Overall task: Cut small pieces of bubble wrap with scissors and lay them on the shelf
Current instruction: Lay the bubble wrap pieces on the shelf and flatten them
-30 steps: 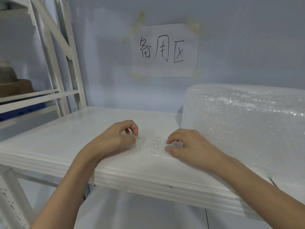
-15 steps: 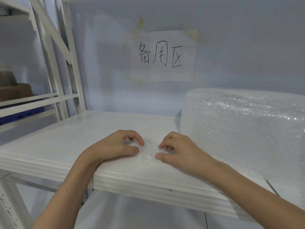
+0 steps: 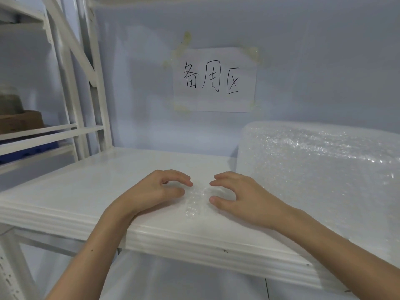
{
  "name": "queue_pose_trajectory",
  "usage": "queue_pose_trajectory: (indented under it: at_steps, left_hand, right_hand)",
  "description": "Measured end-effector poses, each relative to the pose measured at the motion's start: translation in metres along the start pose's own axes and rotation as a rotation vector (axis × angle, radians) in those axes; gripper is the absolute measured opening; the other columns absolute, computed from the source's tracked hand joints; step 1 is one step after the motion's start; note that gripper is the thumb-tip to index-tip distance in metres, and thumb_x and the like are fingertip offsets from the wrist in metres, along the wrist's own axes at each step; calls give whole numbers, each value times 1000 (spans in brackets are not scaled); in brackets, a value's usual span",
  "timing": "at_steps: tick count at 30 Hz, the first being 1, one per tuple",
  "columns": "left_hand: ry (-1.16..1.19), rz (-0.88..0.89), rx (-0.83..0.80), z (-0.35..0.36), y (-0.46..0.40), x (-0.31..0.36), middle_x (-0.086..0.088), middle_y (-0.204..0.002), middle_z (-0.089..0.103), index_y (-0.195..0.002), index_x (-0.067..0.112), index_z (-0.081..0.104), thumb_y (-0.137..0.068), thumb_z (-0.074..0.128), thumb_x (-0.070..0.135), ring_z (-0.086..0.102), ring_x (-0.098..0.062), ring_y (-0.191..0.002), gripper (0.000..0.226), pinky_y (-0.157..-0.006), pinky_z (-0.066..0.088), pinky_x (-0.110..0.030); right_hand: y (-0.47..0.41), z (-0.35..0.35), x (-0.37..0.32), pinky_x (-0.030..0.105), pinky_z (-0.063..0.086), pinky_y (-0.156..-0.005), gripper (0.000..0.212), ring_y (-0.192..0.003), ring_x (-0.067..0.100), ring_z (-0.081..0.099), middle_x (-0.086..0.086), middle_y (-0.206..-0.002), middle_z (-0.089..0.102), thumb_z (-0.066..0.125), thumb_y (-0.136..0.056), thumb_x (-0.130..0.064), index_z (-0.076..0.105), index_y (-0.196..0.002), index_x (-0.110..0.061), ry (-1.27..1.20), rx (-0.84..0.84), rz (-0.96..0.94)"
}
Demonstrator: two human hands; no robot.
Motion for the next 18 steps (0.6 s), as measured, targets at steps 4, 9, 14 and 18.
queue_pose_trajectory:
  at_steps: [4,9,14,18]
  left_hand:
    - [-27,-29,38,-1,0,-1,21,-103,70,-83,30,77,-80,63,30,62,0,-103,15,-103,42,-33]
    - [-85,-32,108,-5,-1,-6,14,-94,69,-77,27,72,-88,58,23,65,-17,-91,18,-94,50,-44]
    - [23,80,159,-4,2,4,14,-100,68,-88,22,72,-87,70,21,60,-4,-102,3,-97,44,-31]
    - [-96,79,21,4,3,7,25,-103,64,-88,38,75,-78,78,38,52,5,-107,10,-94,38,-19]
  right_hand:
    - [1,8,1,10,20,-102,48,-136,1,34,-10,-146,45,52,-91,-50,55,-133,-28,7,-43,-14]
    - [4,7,9,6,23,-96,45,-128,-2,42,-16,-140,50,55,-90,-46,57,-131,-28,-39,-44,23]
    - [4,8,12,13,32,-102,43,-124,-1,48,-15,-134,56,57,-88,-44,61,-126,-25,-57,-30,35]
    - [4,9,10,19,37,-105,41,-120,0,51,-14,-129,60,58,-88,-44,63,-124,-24,-60,-24,34]
Point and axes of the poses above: each hand's wrist, its own y-axis away from the middle knuckle, its own z-axis out of the palm, x = y × z, the point moved 3 cm from there along -y, towards the middle knuckle
